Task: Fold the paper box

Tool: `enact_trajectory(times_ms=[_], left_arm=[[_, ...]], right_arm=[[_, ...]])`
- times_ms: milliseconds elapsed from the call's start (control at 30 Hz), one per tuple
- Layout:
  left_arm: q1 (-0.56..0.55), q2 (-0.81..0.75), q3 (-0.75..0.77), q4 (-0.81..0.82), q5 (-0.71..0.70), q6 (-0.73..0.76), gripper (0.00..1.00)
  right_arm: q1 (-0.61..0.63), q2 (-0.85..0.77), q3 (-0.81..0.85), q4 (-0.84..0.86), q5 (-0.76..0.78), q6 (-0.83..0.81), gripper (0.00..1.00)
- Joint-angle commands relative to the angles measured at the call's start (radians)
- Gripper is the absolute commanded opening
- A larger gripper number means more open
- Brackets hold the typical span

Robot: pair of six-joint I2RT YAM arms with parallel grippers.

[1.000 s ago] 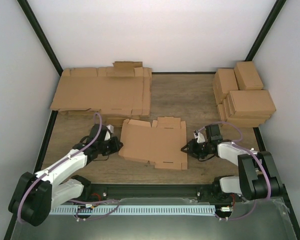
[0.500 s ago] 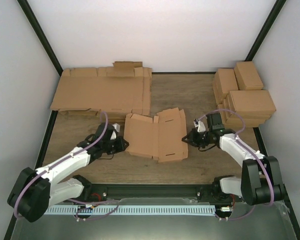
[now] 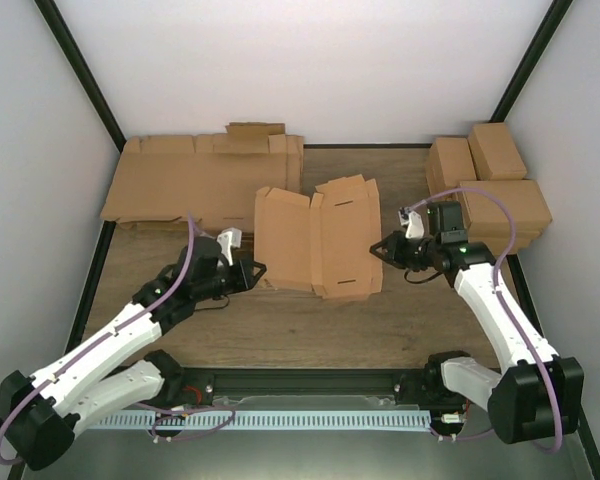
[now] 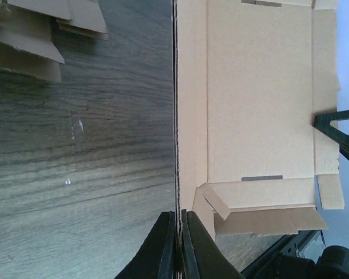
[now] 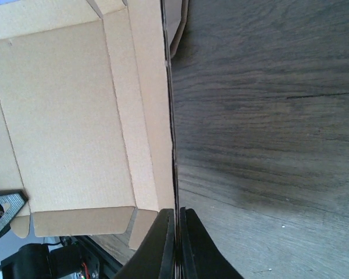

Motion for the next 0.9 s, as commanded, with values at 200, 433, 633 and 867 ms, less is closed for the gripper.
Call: enact_trajectory(times_ms=[200, 433, 633, 867], left_arm=[[-0.126, -0.078, -0.124, 0.037, -0.104, -0.068, 0.04], [-0.268, -0.065, -0.176, 0.102, -0.208, -0.158, 0.04], [-0.431, -0.012, -0.188, 0.161, -0.311, -0.252, 0.04], [-0.570, 0.105, -0.165, 0.224, -0.400, -0.349, 0.05]], right_arm=[[0.008, 0.087, 0.122, 0.018, -0.027, -0.146, 0.01], [0.024, 0.179, 0.234, 0.023, -0.104, -0.367, 0.01], [0.064, 0.209, 0.283, 0.004, -0.114, -0.543, 0.01], [0.270, 0.320, 0.416, -0.152, 0.182, -0.790, 0.01]])
